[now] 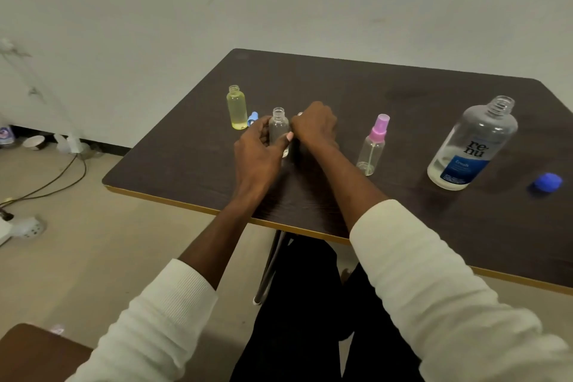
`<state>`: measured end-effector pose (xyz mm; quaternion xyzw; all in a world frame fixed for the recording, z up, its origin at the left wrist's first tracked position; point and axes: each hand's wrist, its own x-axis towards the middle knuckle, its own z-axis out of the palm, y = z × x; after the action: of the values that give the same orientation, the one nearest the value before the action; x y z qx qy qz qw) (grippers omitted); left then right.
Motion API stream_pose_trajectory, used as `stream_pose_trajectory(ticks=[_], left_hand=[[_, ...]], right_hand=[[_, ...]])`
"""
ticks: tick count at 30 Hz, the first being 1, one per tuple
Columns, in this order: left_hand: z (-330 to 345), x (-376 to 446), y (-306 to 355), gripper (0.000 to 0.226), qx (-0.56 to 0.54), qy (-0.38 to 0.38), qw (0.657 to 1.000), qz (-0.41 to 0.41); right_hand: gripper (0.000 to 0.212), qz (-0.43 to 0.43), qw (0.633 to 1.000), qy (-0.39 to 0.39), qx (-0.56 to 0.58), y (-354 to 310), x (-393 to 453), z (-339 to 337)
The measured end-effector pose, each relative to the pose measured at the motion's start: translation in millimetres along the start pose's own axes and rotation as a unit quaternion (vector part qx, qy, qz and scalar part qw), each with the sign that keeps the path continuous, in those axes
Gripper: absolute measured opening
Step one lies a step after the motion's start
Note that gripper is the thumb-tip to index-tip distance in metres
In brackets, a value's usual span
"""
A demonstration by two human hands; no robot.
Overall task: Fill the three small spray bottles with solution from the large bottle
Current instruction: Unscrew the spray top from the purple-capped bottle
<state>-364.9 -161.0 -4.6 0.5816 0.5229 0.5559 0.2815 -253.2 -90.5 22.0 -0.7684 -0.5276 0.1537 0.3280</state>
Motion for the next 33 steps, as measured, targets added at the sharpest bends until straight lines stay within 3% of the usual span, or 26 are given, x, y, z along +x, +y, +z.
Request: stream_pose_trajectory(ticks=[4, 7, 15, 27, 33], left_hand=[[0, -1, 0, 0.038, 0.002, 0.001, 1.000, -0.007], [1, -1, -1, 0.039, 0.006, -0.003, 1.000, -0.007], [7, 6, -1, 0.033, -0.033, -0.021, 0.999, -0.026], [14, 9, -1, 0.034, -0.017, -0.018, 0.999, -0.020], [12, 9, -1, 0.035, -0.012, -0.023, 1.000, -0.017]], right_hand=[[0.026, -0.016, 0.999, 0.005, 0.031, 2, 2, -7], [0.015, -0.075, 0.988, 0.033, 0.132, 2, 3, -10], [0.012, -0.192, 0.889, 0.067, 0.410, -19, -34, -56], [0.014, -0.218, 0.840, 0.055, 0.493, -21, -42, -71], [0.007, -0.220, 0.868, 0.028, 0.444, -18, -39, -55]])
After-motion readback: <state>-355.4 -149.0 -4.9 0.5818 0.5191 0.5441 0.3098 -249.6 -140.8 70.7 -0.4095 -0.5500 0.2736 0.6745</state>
